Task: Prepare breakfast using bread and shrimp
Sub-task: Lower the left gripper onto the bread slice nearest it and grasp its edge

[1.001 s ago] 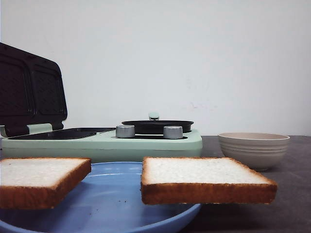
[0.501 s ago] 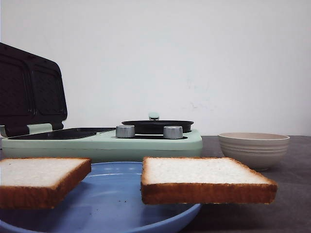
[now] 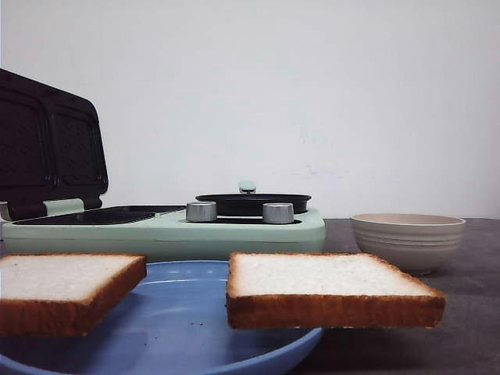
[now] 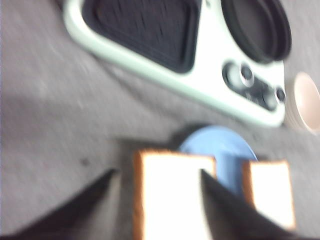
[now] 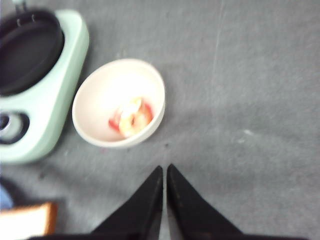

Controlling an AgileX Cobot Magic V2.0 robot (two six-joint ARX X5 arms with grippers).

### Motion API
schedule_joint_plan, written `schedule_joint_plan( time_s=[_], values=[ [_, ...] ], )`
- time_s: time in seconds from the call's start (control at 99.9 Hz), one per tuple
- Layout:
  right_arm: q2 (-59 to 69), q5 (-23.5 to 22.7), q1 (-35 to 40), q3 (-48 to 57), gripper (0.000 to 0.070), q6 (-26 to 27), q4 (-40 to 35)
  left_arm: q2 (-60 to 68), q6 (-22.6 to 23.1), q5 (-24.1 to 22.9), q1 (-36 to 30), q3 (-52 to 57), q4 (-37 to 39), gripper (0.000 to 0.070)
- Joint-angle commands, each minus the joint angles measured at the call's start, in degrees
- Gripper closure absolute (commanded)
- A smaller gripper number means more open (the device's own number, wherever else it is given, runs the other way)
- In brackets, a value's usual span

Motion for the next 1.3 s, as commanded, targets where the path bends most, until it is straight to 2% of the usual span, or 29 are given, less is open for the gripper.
schedule_joint_plan(
  time_s=[0.0,0.07,0.1,0.13,0.27,0.501,0.681,0.911,1.291],
  values=[
    [0.37,-2.21,0.02,0.94,0.0478,-2.08,0.35,1.18,1.44,1.03,-0.42,0.94,-0.90,0.0264],
    [0.39,-3.96,0.02,0.94,0.0309,-2.05,0.50,2.49,2.56,1.09,-1.27,0.94,-2.64,0.0257],
    [0.39,-4.42,0.02,0.94,0.0266,-2.05,0.63,3.15,3.39,1.09,-1.68,0.94,-3.43,0.0256],
    [0.39,-4.74,0.02,0.94,0.0253,-2.05,0.68,3.80,3.96,1.07,-2.12,0.94,-4.11,0.0255],
    [0.37,-4.63,0.02,0.94,0.0254,-2.16,1.49,7.15,6.47,1.11,-4.20,0.94,-6.27,0.0253],
    [0.37,-4.70,0.02,0.94,0.0254,-2.16,2.32,11.82,6.51,3.06,-8.57,0.94,-7.15,0.0254],
    [0.37,-4.76,0.02,0.94,0.0254,-2.16,2.29,15.15,7.61,2.27,-11.82,0.92,-8.15,0.0264],
    [0.37,-4.76,0.02,0.94,0.0254,-2.32,2.16,16.02,7.91,0.74,-12.26,0.92,-4.52,0.0266],
    [0.39,-4.76,0.02,0.94,0.0254,-2.54,1.73,19.32,7.65,-0.44,-12.55,0.90,-6.97,0.0269]
  ],
)
